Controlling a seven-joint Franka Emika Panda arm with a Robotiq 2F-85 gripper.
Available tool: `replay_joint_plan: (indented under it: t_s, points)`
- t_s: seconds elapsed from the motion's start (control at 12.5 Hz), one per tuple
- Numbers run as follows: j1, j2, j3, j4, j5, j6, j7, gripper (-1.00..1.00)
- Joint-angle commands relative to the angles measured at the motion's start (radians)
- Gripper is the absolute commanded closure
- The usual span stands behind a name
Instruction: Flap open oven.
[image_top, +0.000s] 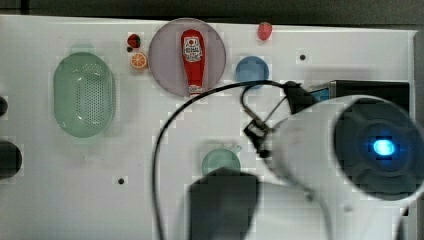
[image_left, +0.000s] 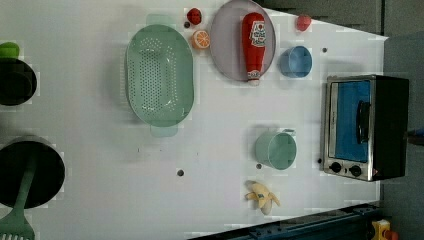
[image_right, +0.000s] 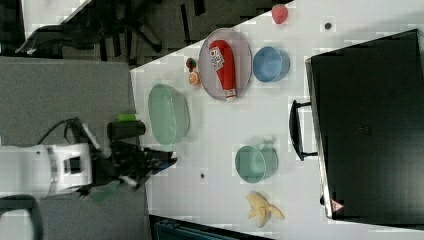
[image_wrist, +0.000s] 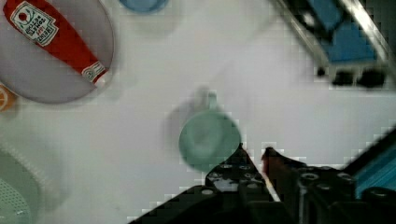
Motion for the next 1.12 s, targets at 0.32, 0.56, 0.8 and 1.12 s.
replay_joint_plan:
  t_s: [0.32, 0.56, 0.8, 1.12]
  points:
    - [-0.029, 0.074, -0.151, -0.147, -0.061, 0.289, -0.63, 0.65]
    - [-0.031, 0.116, -0.222, -0.236, -0.061, 0.467, -0.746, 0.65]
    - [-0.031, 0.174, -0.269, -0.29, -0.064, 0.664, -0.871, 0.65]
    - [-0.031, 0.272, -0.298, -0.305, -0.064, 0.744, -0.876, 0.65]
